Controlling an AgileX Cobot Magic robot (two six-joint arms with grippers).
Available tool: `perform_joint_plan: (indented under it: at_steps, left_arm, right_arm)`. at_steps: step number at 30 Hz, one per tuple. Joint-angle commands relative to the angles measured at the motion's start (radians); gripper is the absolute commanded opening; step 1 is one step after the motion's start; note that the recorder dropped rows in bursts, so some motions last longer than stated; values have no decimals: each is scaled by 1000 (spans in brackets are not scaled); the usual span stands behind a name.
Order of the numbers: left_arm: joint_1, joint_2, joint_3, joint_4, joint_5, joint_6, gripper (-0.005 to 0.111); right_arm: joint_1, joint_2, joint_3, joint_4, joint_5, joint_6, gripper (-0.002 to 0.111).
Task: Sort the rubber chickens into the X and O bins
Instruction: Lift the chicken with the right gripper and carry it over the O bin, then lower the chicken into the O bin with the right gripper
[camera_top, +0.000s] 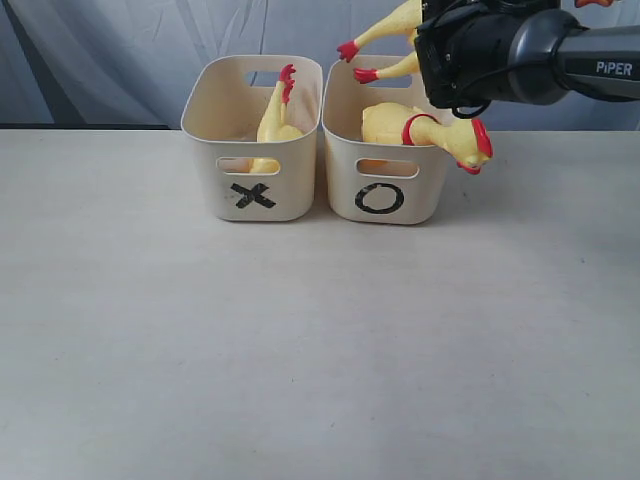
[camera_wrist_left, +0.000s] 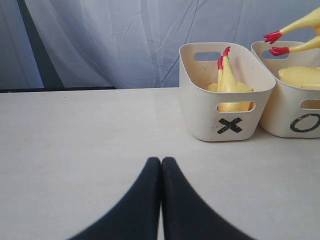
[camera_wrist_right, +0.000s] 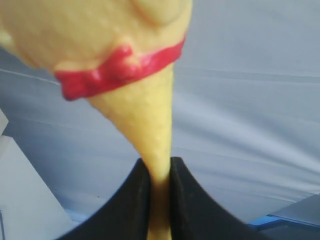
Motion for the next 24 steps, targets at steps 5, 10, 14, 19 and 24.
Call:
perform_joint_plan:
  at_steps: [5,10,14,19,24]
  left_arm:
    - [0,-4,5,-11,-3,3,0]
    - [0,-6,5,-13,-3,3,0]
    - [0,-6,5,-20,-3,3,0]
    - [0,-35,5,-19,-3,3,0]
    - [0,-57,5,-13,-3,3,0]
  right_arm:
    - [-23,47,-70,-30,15,-12,-1]
    - [-31,79,-104,-30,13,-11,-1]
    - [-34,106,-120,-30,-1,-46,-1]
    - [-35,135,-125,-30,-11,-83,-1]
    - [-35,145,-125,-30,-51,-83,22]
